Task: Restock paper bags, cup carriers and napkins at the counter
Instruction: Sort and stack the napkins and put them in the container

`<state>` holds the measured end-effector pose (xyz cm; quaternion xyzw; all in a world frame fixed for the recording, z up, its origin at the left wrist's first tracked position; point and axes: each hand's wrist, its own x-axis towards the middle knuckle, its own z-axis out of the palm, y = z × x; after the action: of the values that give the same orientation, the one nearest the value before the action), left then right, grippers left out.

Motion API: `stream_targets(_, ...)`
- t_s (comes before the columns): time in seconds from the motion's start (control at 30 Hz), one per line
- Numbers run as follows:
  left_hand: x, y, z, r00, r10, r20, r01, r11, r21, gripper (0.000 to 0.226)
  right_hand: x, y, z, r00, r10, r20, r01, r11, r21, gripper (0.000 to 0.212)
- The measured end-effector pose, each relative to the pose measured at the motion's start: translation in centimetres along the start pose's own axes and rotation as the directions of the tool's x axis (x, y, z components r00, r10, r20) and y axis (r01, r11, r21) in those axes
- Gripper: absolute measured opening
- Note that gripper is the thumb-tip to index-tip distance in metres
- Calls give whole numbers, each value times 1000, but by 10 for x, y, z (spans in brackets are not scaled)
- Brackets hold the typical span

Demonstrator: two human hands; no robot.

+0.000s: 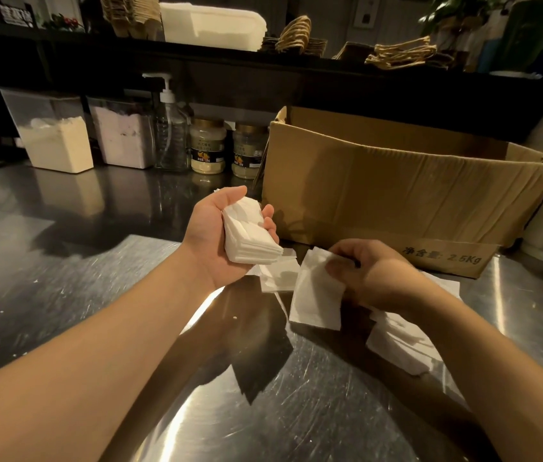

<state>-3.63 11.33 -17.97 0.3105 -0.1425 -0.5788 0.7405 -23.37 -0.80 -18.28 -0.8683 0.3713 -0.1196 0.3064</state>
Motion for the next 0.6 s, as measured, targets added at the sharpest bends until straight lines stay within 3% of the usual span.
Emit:
stream_targets(0.07,-1,4,-1,1000,15,-1,-15,999,-41,62,-1,-9,-3,1000,-23,10,22,989,149,13)
stream_targets(0.13,-2,7,-1,1000,30,-9,-31,997,-65,58,5,-16,-6,999,-49,6,47,986,160,13)
stream_targets(0.27,-4,12,-2,999,45,-19,-46,995,-85,56,27,-31,-7,996,-66,63,60,994,96,10)
stream_targets(0.5,-3,16,-5,998,55,-4,-55,992,-111,57,58,-51,13,995,-59,84,73,981,-179,27)
stream_targets(0.6,-3,18,-5,998,58,-2,-58,992,-108,60,67,-51,23,993,-89,79,107,960,-259,22)
